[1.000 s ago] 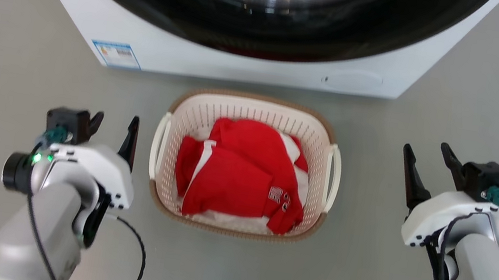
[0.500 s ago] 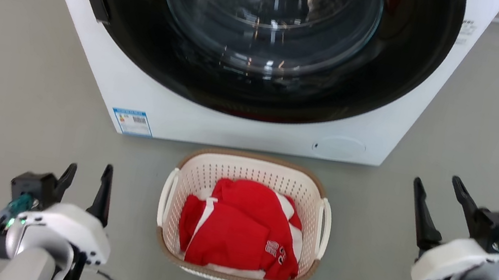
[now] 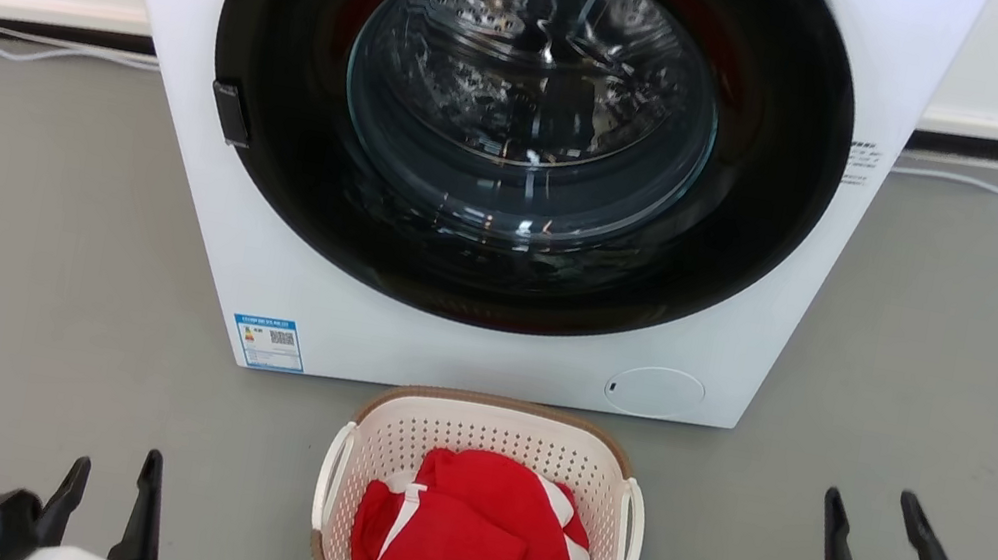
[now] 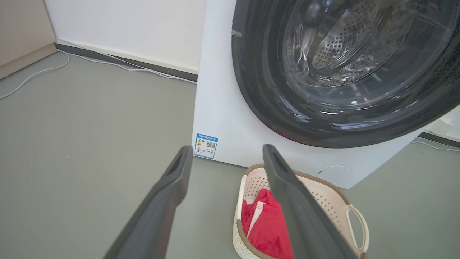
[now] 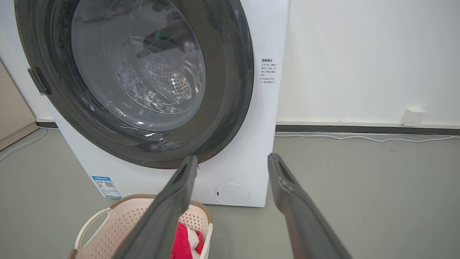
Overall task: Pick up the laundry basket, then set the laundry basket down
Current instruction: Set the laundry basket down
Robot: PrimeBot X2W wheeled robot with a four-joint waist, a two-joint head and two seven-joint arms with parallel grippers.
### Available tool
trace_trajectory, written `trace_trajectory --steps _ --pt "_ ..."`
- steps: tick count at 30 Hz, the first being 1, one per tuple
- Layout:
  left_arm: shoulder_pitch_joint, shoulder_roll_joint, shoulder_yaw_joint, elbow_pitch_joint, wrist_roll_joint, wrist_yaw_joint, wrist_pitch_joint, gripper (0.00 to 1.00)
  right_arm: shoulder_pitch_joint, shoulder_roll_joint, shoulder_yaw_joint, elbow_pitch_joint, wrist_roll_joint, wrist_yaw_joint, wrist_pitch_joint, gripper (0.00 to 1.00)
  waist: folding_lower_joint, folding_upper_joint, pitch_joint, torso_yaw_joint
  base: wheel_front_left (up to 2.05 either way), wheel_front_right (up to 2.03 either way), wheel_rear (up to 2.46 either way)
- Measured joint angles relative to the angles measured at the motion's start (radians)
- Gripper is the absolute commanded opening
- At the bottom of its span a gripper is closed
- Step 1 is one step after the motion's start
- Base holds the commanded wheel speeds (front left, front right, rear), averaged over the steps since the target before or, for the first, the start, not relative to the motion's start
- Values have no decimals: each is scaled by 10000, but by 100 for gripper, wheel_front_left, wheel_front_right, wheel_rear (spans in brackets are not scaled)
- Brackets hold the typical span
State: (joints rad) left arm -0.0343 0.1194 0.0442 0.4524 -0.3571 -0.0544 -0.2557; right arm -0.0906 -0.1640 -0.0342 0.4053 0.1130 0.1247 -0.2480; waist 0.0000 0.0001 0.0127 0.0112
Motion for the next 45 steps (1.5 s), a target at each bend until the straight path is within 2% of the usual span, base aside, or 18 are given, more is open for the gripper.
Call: trace_trajectory --steps 10,25,30,35,45 --pt "859 -316 865 -671 449 -391 0 100 953 516 -420 -681 -286 0 -2 100 0 0 -216 -102 0 0 0" --pt "893 -531 1365 -518 930 -606 0 100 1121 573 -602 -1005 -420 0 0 100 0 0 -18 -217 0 0 0" --pt "579 -445 1300 207 1037 -617 0 100 1093 602 -527 -1337 -422 0 -2 100 0 -1 348 -475 0 0 0" --pt "-642 -77 1043 1264 1014 -692 42 100 1040 642 -322 -1808 -420 0 -2 100 0 -1 966 -893 0 0 0" --pt "-2894 573 512 3402 917 -706 1039 100 384 938 209 -3110 -219 0 -10 100 0 -1 2323 -1813 0 0 0"
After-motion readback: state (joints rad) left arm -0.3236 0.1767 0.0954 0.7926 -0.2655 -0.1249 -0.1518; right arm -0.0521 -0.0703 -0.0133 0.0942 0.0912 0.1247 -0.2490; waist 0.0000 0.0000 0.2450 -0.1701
